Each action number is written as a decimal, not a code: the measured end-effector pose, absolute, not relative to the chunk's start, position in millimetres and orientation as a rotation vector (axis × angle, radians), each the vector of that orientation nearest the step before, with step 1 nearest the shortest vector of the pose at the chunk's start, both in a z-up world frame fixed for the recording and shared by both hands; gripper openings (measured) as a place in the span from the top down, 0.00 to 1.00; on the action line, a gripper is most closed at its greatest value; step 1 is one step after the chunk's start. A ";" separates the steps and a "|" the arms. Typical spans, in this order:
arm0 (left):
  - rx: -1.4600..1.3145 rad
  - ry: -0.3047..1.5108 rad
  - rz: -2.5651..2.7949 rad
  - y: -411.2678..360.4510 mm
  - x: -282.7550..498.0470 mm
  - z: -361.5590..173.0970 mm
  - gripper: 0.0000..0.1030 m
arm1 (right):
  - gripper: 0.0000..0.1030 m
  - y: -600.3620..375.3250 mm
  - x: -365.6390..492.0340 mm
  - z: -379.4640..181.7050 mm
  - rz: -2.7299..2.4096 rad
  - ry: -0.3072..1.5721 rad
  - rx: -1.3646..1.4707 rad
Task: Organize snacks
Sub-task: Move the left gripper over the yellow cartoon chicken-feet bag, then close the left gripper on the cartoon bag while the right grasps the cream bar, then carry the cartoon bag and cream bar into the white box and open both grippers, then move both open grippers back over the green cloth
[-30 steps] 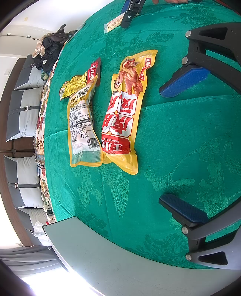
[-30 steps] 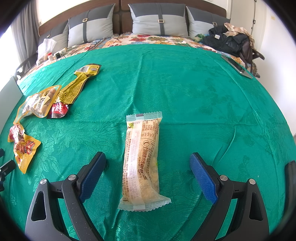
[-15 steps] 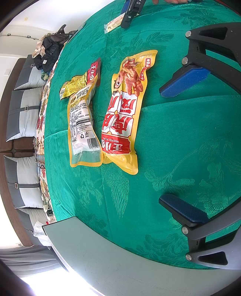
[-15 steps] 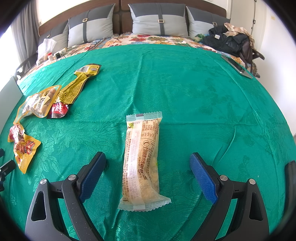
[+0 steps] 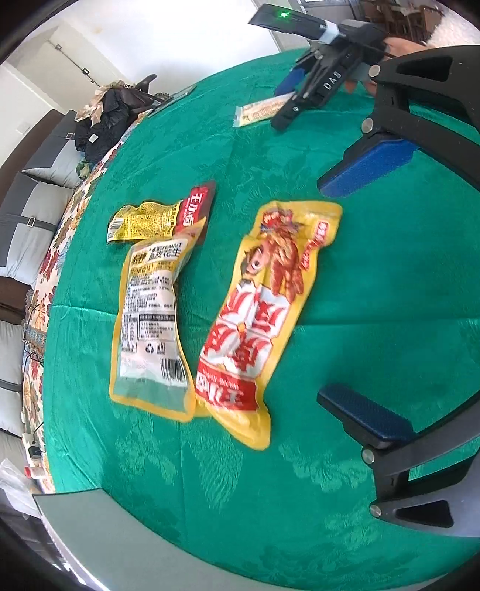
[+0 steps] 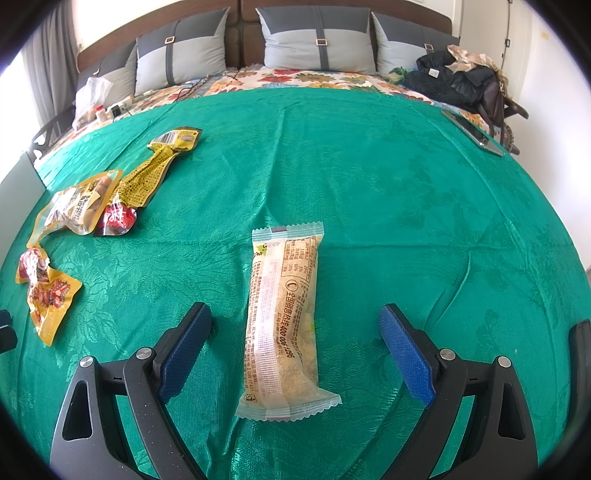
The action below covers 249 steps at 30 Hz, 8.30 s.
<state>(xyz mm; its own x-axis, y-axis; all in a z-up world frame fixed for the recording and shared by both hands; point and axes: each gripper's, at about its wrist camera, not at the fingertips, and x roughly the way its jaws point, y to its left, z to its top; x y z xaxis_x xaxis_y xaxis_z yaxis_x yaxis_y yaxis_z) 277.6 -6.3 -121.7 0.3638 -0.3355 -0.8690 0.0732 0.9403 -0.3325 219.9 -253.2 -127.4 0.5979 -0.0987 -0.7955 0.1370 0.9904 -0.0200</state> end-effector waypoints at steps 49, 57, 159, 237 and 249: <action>0.124 1.106 -0.202 58.0 229.4 -120.4 0.51 | 0.08 -253.5 220.7 -126.6 -0.137 0.921 0.046; 0.026 0.988 -0.065 87.7 225.7 -136.1 0.00 | 0.07 -253.4 220.8 -127.3 -0.130 0.923 0.052; 0.024 0.953 -0.070 91.2 225.2 -140.6 0.00 | 0.17 -156.4 198.4 -132.0 0.053 0.917 -0.053; 0.030 0.953 -0.070 5.7 230.7 -138.4 0.00 | 0.13 -257.2 186.8 -125.3 -0.155 0.918 0.037; 0.030 0.953 -0.070 5.2 230.5 -138.6 0.00 | 0.12 -259.4 186.0 -126.1 -0.158 0.919 0.040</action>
